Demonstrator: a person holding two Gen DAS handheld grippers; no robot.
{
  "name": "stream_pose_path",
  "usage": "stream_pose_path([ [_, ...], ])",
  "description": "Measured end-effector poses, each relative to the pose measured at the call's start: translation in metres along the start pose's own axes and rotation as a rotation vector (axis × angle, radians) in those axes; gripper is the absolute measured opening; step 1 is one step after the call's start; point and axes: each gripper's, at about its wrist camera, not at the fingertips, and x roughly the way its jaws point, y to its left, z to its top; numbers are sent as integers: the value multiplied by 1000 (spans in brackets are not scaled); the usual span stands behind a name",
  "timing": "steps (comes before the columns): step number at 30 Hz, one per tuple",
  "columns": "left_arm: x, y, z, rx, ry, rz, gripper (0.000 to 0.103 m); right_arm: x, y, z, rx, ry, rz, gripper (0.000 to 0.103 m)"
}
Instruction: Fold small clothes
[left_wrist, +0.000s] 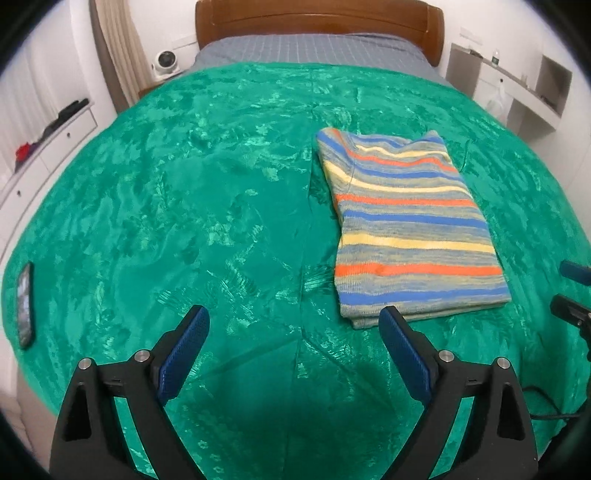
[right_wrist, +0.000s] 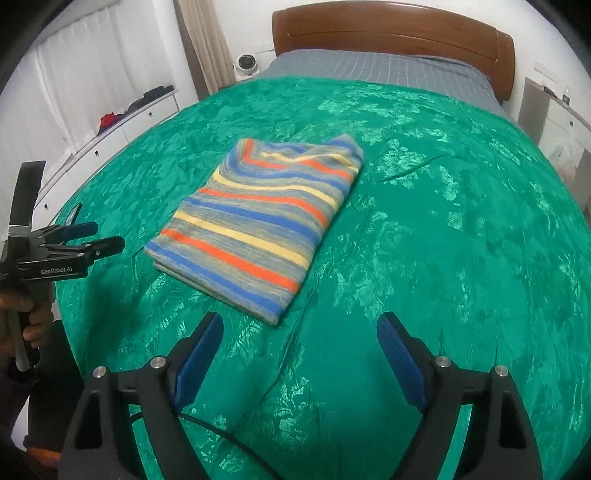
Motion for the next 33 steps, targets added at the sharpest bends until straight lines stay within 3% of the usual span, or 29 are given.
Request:
stream_pose_path([
  [9, 9, -5, 13, 53, -10, 27, 94, 11, -1, 0, 2, 17, 10, 85],
  [10, 12, -3, 16, 48, -12, 7, 94, 14, -4, 3, 12, 16, 20, 85],
  [12, 24, 5, 29, 17, -21, -110, 95, 19, -12, 10, 36, 4, 44, 85],
  [16, 71, 14, 60, -36, 48, -307, 96, 36, -53, 40, 200, -43, 131, 85],
  [22, 135, -7, 93, 2, 155, -351, 95, 113, -90, 79, 446, 20, 398, 84],
  [24, 143, -17, 98, -1, 169, -383, 94, 145, -85, 86, 469, 84, 433, 71],
  [25, 143, -20, 99, -2, 172, -389, 85, 156, -79, 89, 463, 92, 424, 67],
  [26, 145, -26, 99, 0, 184, -415, 54, 160, -72, 93, 438, 89, 421, 59],
  [27, 147, -31, 100, 0, 202, -434, 39, 163, -63, 98, 400, 92, 401, 43],
  [28, 146, -35, 100, 1, 204, -415, 23, 162, -43, 104, 298, 96, 307, 37],
  [31, 130, -45, 100, 23, 142, -349, 17, 143, 9, 113, 28, 52, 50, 31],
  [33, 114, -47, 103, 30, 91, -336, 16, 127, 29, 116, -47, -2, -4, 29],
])
